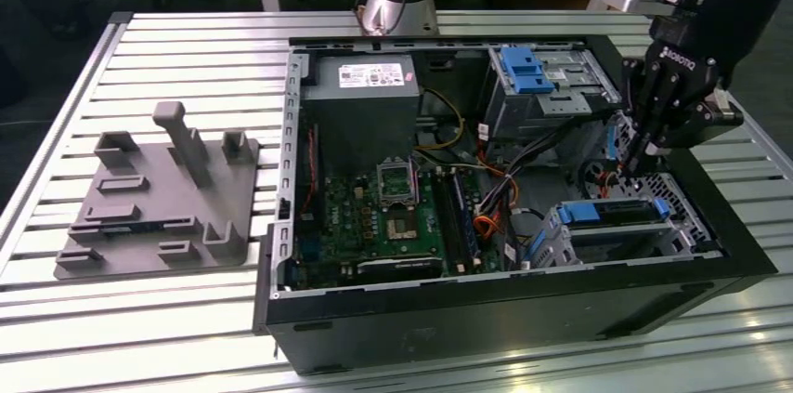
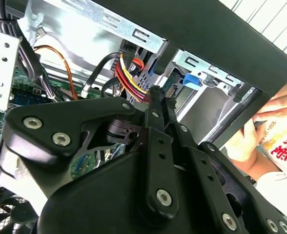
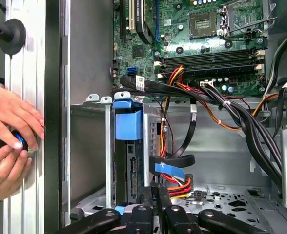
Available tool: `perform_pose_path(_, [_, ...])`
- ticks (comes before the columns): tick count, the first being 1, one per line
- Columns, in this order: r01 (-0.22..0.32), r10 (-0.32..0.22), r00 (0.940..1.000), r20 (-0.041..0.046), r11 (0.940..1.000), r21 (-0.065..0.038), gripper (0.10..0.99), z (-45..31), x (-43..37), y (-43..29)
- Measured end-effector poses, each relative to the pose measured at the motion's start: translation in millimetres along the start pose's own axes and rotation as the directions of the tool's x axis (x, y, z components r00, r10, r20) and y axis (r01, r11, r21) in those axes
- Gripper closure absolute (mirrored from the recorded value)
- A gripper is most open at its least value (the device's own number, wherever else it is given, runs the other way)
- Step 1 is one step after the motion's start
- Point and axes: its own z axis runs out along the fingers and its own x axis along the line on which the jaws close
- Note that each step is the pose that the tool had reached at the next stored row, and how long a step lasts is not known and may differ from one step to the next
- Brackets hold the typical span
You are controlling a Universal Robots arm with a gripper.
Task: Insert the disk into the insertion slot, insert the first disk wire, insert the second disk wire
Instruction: 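Insert the first disk wire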
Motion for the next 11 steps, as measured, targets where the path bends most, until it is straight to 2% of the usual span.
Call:
perform_pose_path(2, [0.000,0.000,1.0000,0.0056,1.0000,0.000,0.922,0.3,2.1,0.0])
perform_pose_path(3, [0.001,-0.001,0.9999,0.0134,1.0000,-0.001,0.922,0.7,3.4,0.0])
perform_pose_path(4, [0.001,-0.001,0.9997,0.0233,1.0000,-0.001,0.922,1.2,4.9,0.1])
perform_pose_path(7, [0.004,-0.003,0.9978,0.0666,1.0000,-0.002,0.922,2.4,8.8,0.5])
perform_pose_path(8, [0.004,-0.004,0.9969,0.0788,1.0000,-0.003,0.922,2.8,10.2,0.7])
perform_pose_path(9, [0.005,-0.005,0.9960,0.0889,1.0000,-0.003,0.922,3.2,11.5,0.8])
perform_pose_path(10, [0.005,-0.005,0.9954,0.0953,1.0000,-0.003,0.922,3.6,13.1,1.1])
perform_pose_path(11, [0.005,-0.005,0.9952,0.0978,1.0000,-0.003,0.922,4.1,14.7,1.5])
